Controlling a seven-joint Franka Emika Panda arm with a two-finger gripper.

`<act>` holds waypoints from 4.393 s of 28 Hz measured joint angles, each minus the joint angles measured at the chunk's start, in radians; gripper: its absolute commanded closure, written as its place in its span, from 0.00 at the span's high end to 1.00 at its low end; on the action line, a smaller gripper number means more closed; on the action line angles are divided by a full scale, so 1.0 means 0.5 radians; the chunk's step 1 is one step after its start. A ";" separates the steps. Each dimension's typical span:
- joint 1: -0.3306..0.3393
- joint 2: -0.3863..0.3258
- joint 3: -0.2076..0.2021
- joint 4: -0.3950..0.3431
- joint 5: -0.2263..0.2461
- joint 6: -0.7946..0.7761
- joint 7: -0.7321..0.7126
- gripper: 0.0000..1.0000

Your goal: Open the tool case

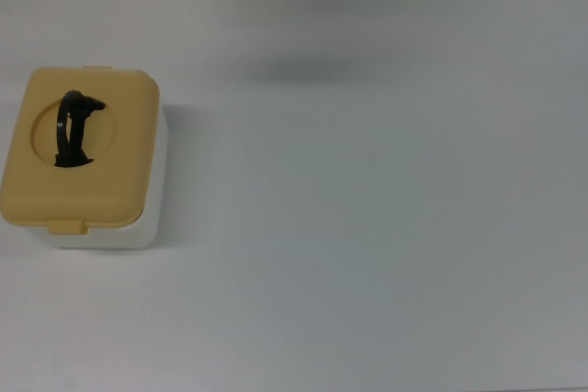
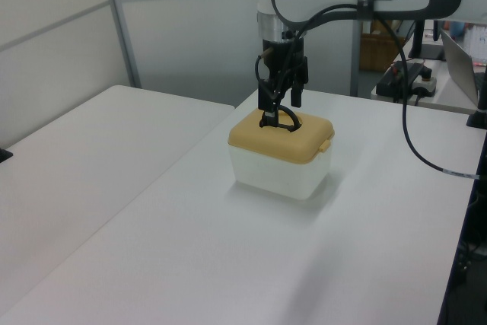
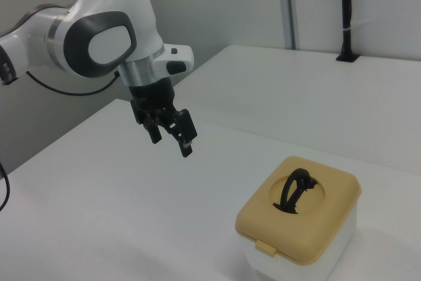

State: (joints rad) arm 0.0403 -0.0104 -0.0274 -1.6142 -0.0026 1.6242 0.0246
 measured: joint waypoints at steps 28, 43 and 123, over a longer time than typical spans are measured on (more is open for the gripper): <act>-0.299 0.339 -0.024 0.091 -0.159 0.428 -0.078 1.00; -0.476 0.452 -0.025 0.211 -0.159 0.488 -0.337 1.00; -0.459 0.660 -0.015 0.375 0.017 0.753 -0.501 0.55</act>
State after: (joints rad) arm -0.1894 0.3195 -0.0348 -1.4269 0.0060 2.0008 -0.2258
